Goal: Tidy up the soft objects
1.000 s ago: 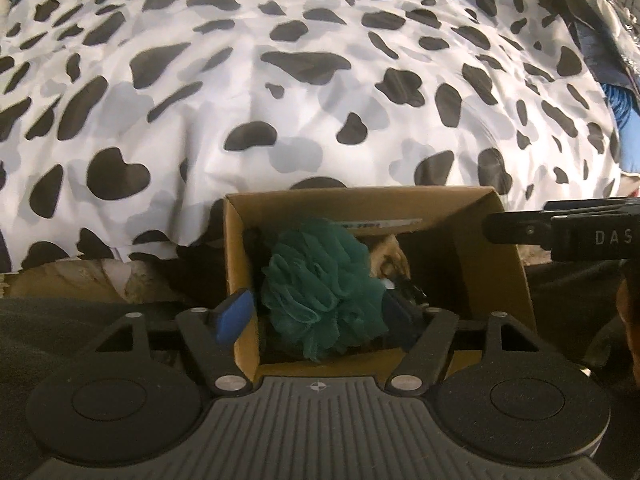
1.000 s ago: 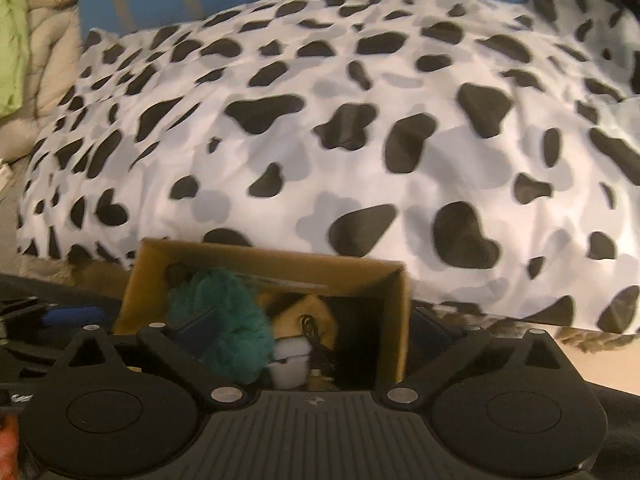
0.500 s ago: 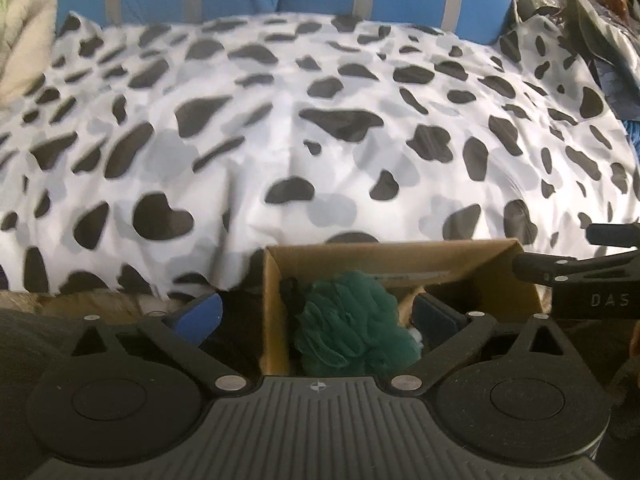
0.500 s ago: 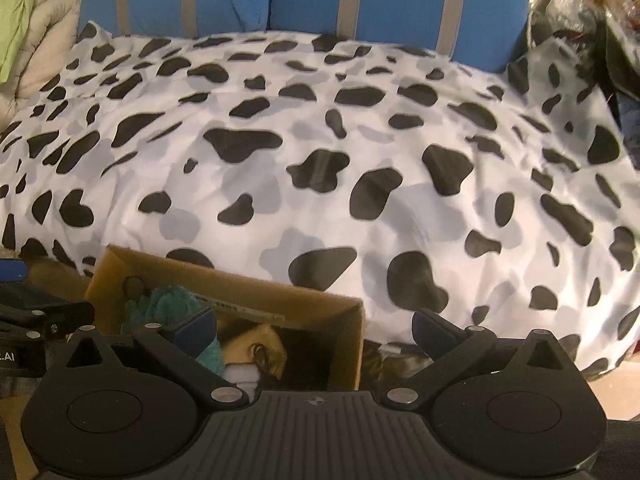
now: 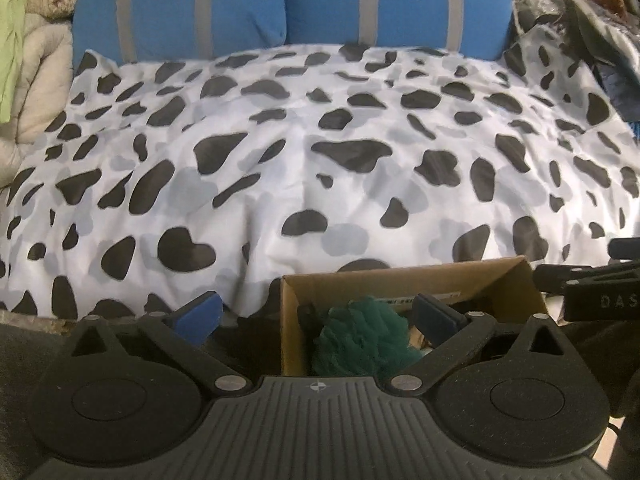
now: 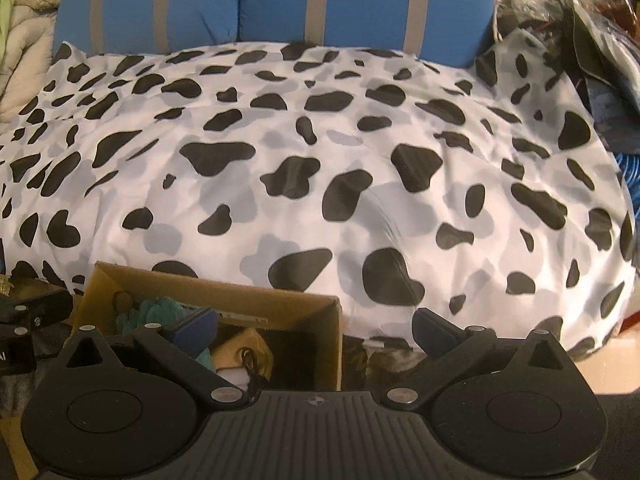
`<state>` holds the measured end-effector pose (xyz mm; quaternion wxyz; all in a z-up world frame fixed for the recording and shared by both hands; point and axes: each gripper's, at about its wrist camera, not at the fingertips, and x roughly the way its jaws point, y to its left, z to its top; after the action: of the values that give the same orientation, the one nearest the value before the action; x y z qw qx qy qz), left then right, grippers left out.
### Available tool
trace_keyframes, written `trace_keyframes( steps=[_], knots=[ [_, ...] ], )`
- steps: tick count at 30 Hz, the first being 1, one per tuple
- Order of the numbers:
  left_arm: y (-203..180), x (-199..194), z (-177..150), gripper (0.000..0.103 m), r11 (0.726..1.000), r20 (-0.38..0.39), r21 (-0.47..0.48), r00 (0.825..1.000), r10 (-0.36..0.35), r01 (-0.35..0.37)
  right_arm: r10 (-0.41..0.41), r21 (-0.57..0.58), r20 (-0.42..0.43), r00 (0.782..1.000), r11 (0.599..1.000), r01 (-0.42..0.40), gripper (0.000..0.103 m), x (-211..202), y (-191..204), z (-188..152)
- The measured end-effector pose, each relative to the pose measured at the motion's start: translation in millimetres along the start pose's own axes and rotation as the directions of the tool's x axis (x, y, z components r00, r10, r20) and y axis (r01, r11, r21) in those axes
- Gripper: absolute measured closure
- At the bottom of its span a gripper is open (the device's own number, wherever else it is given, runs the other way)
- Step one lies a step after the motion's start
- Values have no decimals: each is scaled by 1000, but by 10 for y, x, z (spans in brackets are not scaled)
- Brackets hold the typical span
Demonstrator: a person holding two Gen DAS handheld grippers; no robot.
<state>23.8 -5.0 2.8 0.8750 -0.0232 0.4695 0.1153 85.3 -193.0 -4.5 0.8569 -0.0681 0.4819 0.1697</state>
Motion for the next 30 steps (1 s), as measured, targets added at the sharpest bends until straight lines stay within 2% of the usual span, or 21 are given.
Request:
trace_keyframes(
  steps=[6,12,17,21,25,30],
  knots=[
    [16,69,-38,0,1000,-81,-13,997,14,-15,-29,-1,-91,995,1000,29,0,74,7,-89],
    [-41,154,-122,0,1000,-186,7,982,24,-23,-20,-8,-188,982,1000,19,0,142,74,-176],
    [-106,236,-183,0,999,-247,38,969,24,-15,-1,8,-268,963,1000,3,0,207,89,-244],
    [-90,324,-209,0,1000,-296,27,955,16,-9,-14,4,-305,952,1000,16,0,268,97,-264],
    [-82,401,-231,0,1000,-347,20,938,14,-8,-26,0,-362,932,1000,28,0,361,96,-298],
    [-85,435,-240,0,1000,-375,19,927,-1,9,-35,-22,-411,911,999,29,0,440,133,-342]
  ],
)
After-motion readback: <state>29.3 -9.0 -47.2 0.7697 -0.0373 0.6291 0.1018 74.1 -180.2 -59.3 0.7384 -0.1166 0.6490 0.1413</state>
